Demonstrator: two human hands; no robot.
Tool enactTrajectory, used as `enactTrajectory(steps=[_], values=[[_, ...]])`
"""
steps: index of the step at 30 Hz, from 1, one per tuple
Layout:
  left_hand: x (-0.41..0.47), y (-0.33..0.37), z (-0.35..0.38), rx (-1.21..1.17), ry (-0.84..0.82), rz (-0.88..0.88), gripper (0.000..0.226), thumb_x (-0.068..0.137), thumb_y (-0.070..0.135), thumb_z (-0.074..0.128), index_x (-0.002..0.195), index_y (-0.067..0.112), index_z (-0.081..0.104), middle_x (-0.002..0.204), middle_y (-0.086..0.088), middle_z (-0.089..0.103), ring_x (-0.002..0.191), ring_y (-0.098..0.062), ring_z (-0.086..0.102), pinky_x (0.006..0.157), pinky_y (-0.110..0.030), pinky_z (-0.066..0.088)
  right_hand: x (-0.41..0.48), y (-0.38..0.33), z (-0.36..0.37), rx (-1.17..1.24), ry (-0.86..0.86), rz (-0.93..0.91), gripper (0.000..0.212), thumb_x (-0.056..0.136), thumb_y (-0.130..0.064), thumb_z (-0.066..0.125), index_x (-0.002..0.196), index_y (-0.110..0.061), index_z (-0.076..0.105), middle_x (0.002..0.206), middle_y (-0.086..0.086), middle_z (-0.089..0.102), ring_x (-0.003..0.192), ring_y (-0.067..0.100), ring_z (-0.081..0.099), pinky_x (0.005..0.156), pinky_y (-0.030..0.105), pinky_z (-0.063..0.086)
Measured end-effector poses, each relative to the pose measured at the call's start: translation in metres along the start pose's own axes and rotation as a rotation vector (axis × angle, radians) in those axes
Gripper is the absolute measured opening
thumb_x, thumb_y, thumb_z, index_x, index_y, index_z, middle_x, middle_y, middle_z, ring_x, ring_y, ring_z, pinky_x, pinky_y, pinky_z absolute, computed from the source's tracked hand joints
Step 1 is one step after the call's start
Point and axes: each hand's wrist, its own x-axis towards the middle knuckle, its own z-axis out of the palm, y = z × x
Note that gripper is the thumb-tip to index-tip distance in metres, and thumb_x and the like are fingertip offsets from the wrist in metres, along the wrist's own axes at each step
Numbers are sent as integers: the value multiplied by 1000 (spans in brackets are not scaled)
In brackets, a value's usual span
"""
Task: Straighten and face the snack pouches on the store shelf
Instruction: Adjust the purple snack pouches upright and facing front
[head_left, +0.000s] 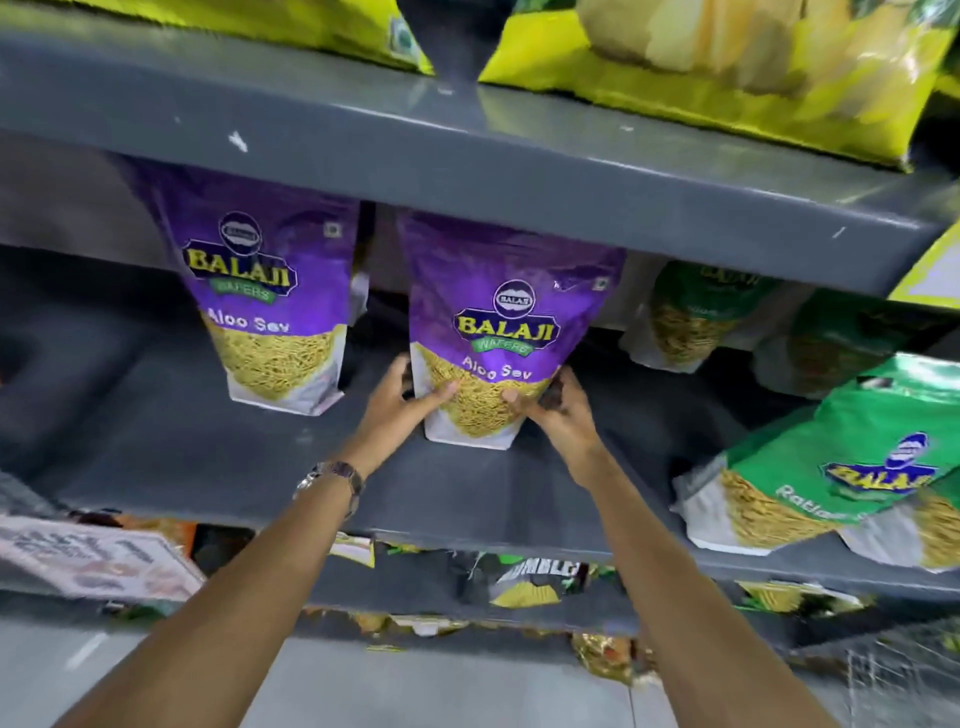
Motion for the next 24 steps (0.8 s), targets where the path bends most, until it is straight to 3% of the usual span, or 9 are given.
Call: enactTrajectory(steps=[4, 8, 11, 14, 18, 24], values=[[-16, 3, -2, 34, 13, 0, 34, 72, 38, 77, 100, 39, 56, 104, 17, 68, 94, 10, 63, 71, -4, 45, -18, 1, -5, -7, -12, -12, 46, 75, 2, 73, 114, -12, 52, 107, 5, 67, 88, 1, 67, 75, 16, 53], [-37, 4, -1, 27, 23, -11, 34, 73, 33, 77, 99, 39, 55, 102, 19, 67, 95, 7, 62, 68, -3, 45, -38, 5, -6, 1, -16, 13, 58, 69, -14, 80, 120, -12, 52, 117, 9, 67, 106, 18, 65, 90, 37, 54], [-53, 5, 0, 22, 25, -23, 51, 62, 52, 78, 105, 36, 56, 108, 12, 69, 101, 0, 62, 80, -12, 48, -52, 4, -8, -27, -24, 39, 75, 59, -37, 86, 122, -17, 51, 121, 6, 67, 111, 21, 64, 95, 47, 52], [-64, 6, 0, 27, 10, -27, 64, 58, 59, 74, 113, 32, 54, 115, 6, 67, 107, -7, 61, 89, -24, 49, -64, 4, -9, -36, -18, 52, 79, 56, -41, 86, 122, -17, 51, 121, 6, 67, 111, 22, 64, 95, 51, 51], [-74, 4, -1, 26, -2, -26, 55, 69, 46, 76, 116, 30, 54, 116, 5, 67, 109, -9, 61, 86, -19, 49, -76, 7, -8, -60, -10, 44, 68, 62, -33, 83, 120, -17, 51, 118, 5, 68, 108, 19, 65, 93, 47, 54], [-87, 7, 0, 11, -1, -32, 50, 64, 49, 75, 108, 37, 54, 109, 10, 68, 100, 1, 63, 74, -9, 50, -86, 8, -9, -96, -1, 22, 56, 72, -19, 79, 120, -15, 50, 112, 1, 69, 102, 12, 67, 84, 29, 57]])
